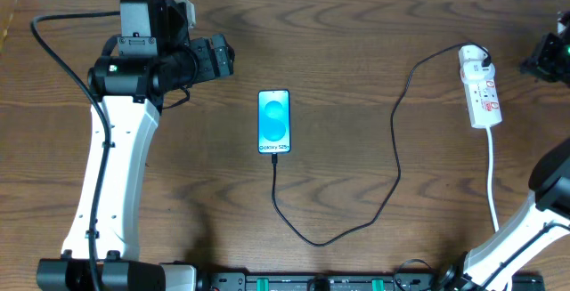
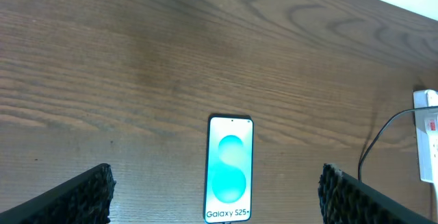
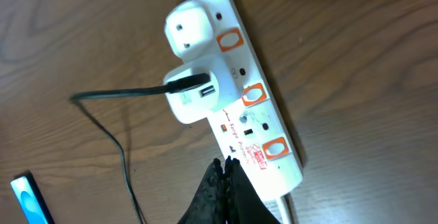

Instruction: Plug charger to phone and switch on socket

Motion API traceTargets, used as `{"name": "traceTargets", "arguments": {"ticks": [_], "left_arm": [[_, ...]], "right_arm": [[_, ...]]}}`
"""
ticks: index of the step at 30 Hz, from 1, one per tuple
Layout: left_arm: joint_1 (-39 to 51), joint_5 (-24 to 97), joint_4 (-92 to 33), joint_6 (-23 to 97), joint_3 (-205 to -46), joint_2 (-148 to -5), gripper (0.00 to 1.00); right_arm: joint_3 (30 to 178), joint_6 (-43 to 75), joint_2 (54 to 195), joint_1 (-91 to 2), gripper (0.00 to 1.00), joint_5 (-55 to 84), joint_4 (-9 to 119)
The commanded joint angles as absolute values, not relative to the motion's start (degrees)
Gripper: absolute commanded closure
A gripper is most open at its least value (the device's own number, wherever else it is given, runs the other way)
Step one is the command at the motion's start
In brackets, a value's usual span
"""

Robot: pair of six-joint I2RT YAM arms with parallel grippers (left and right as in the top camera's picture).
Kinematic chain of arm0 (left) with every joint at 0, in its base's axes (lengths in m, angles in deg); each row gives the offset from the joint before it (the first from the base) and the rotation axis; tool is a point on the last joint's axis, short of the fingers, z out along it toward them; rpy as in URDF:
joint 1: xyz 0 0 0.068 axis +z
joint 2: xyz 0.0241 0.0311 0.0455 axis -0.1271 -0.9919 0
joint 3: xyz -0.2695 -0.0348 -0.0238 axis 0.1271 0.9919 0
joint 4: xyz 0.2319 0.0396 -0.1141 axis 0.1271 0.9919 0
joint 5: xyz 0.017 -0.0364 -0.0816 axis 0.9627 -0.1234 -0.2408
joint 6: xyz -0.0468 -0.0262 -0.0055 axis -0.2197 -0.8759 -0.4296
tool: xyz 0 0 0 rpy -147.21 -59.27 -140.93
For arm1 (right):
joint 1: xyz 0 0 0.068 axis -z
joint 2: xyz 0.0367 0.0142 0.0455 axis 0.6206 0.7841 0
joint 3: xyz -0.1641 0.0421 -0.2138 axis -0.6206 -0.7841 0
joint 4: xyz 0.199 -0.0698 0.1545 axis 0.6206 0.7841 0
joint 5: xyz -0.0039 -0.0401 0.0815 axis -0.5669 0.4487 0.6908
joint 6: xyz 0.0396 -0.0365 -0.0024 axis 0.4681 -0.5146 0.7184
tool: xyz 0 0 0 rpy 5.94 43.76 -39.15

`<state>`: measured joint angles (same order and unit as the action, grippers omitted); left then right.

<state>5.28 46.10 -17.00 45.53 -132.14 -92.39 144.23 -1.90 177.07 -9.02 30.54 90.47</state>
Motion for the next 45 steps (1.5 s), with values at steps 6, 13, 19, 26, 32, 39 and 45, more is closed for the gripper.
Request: {"name": "traceTargets", "arguments": {"ticks": [6, 13, 19, 26, 32, 39, 45], "left_arm": [[5.52, 46.89, -16.83, 45.46, -132.38, -92.41, 0.05], [5.52, 46.89, -16.83, 45.44, -132.38, -92.41, 0.05], [5.52, 46.89, -16.83, 45.46, -132.38, -92.41, 0.05], [5.52, 46.89, -16.83, 45.46, -132.38, -92.41, 0.05], [5.52, 46.89, -16.83, 45.46, -132.38, -92.41, 0.05], [5.52, 46.89, -16.83, 45.46, -132.38, -92.41, 0.05], [5.52, 46.89, -16.83, 45.46, -132.38, -92.41, 0.05]], "right_arm": [[144.60, -1.86, 183.65, -9.15, 0.99, 33.86, 89.36], [144.60, -5.29, 186.19, -9.15, 0.99, 32.64, 87.19], [144.60, -5.29, 188.29, -9.28, 0.99, 31.88, 85.73], [144.60, -5.29, 190.34, -9.91, 0.99, 30.98, 85.12], [144.60, -5.31, 190.43, -10.33, 0.99, 31.02, 84.20], [144.60, -5.29, 191.02, -11.73, 0.99, 31.00, 83.11], [144.60, -5.29, 192.26, -13.10, 0.99, 29.93, 82.73]]}}
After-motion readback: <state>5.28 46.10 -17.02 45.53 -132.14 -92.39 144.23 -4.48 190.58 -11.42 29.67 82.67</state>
